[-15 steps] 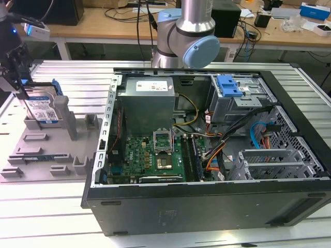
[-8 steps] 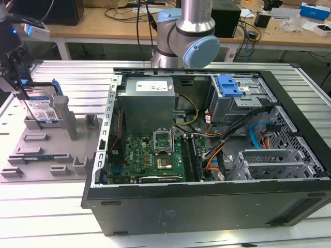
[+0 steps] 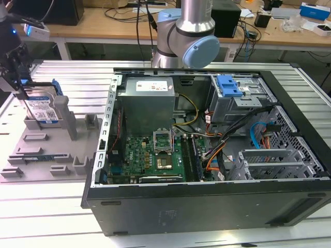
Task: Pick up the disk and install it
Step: 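Pick up the disk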
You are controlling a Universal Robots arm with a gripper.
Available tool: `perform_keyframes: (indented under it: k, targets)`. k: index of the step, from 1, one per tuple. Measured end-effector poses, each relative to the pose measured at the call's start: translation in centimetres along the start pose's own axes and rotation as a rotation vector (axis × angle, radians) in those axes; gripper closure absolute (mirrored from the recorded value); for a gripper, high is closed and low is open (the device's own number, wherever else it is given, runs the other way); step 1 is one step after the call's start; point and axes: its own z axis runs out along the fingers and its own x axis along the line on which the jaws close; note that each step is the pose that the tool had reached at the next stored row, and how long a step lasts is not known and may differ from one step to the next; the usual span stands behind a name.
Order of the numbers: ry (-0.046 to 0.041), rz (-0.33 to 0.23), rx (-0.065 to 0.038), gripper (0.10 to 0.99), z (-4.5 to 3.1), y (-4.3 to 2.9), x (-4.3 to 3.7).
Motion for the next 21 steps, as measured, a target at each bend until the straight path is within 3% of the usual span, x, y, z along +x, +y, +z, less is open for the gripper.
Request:
perform_keyframes:
  k: [6,7,8,21]
  targets:
    - [0.0000,0.000,0.000,0.545,0.13,0.13,-0.03]
    - [0.0000,0.000,0.000,0.557,0.15,0.13,-0.03]
    - [0.0000,0.000,0.000,0.631,0.17,0.13,-0.03]
    - [0.0000,0.000,0.000,0.631,0.26,0.12,-0.03]
